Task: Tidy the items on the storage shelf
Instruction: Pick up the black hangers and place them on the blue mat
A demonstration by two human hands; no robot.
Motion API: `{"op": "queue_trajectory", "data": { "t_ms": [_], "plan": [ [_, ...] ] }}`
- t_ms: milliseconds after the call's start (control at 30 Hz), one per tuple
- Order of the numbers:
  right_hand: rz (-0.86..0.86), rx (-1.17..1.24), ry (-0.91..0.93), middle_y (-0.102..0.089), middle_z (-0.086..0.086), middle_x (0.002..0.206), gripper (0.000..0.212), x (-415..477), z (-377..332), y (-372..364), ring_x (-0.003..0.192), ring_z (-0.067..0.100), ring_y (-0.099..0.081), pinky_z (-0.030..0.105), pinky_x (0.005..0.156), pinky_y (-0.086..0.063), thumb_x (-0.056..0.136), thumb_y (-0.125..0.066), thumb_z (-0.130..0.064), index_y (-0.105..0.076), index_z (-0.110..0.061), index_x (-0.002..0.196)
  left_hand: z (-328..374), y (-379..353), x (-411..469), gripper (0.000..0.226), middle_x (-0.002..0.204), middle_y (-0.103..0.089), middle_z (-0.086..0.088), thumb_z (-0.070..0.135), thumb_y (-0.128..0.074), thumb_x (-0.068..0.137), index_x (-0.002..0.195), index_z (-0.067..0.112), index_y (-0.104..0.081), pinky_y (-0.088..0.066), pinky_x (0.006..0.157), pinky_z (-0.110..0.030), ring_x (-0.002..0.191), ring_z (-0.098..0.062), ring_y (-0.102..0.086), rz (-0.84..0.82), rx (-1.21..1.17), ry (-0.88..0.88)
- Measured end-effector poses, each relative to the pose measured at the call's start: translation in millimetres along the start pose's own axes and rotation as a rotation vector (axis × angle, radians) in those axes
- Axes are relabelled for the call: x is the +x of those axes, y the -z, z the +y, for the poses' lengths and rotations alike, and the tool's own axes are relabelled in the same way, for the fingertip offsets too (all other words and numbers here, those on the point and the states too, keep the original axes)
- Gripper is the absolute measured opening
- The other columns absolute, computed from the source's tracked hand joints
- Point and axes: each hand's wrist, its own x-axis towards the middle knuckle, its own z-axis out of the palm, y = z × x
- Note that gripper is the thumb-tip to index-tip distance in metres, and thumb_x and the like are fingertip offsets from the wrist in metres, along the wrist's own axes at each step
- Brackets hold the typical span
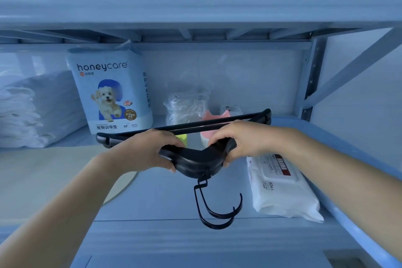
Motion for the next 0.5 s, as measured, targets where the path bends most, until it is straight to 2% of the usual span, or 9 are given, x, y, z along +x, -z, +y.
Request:
{"op": "queue_trajectory", "data": {
  "t_ms": [100,200,267,367,500],
  "plan": [
    [0.041,-0.020,-0.049,-0.065,-0.019,0.097,0.039,-26.0,15.7,11.1,0.089,-0.002,-0.057,0.024,0.083,-0.049,0.068,-0.080,-0.028,-0.063,-0.039,0.101,22.7,0.6,22.1,0.040,0.090,-0.053,0.039,0.037,-0.080,0.068,0.102,0.042,-0.060,-0.036,0.075,-0.005,0.091,0.017,-0.045,0.013,0.012,-0.055],
    [0.058,-0.031,-0.084,-0.065,-0.021,0.095,0.039,-56.8,35.5,17.8,0.086,-0.005,-0.056,0.013,0.076,-0.043,0.068,-0.080,-0.025,-0.064,-0.036,0.102,51.0,-6.8,48.2,0.041,0.088,-0.054,0.038,0.037,-0.081,0.067,0.103,0.039,-0.062,-0.039,0.079,-0.010,0.090,0.013,-0.048,0.010,0.017,-0.103],
    [0.061,-0.039,-0.123,-0.065,-0.022,0.094,0.037,-80.3,51.0,23.5,0.086,-0.005,-0.055,0.010,0.072,-0.041,0.069,-0.079,-0.024,-0.064,-0.037,0.101,73.0,-15.9,67.1,0.038,0.090,-0.057,0.032,0.035,-0.081,0.067,0.100,0.039,-0.062,-0.042,0.080,-0.016,0.091,0.009,-0.049,0.001,-0.007,-0.118],
    [0.081,-0.034,-0.179,-0.065,-0.024,0.091,0.037,-116.6,76.5,37.0,0.085,-0.005,-0.056,0.009,0.071,-0.041,0.068,-0.079,-0.021,-0.064,-0.039,0.097,107.6,-28.2,96.9,0.034,0.089,-0.058,0.027,0.031,-0.081,0.067,0.095,0.038,-0.063,-0.040,0.078,-0.012,0.089,0.009,-0.049,0.002,-0.039,-0.157],
    [0.128,-0.068,-0.242,-0.065,-0.017,0.102,0.039,-157.6,111.8,52.0,0.097,0.005,-0.057,0.030,0.088,-0.048,0.071,-0.079,-0.025,-0.064,-0.036,0.105,150.2,-42.7,134.3,0.030,0.081,-0.057,0.024,0.030,-0.080,0.068,0.093,0.034,-0.064,-0.032,0.077,-0.006,0.085,0.008,-0.049,0.034,-0.020,-0.199]
  ]
}}
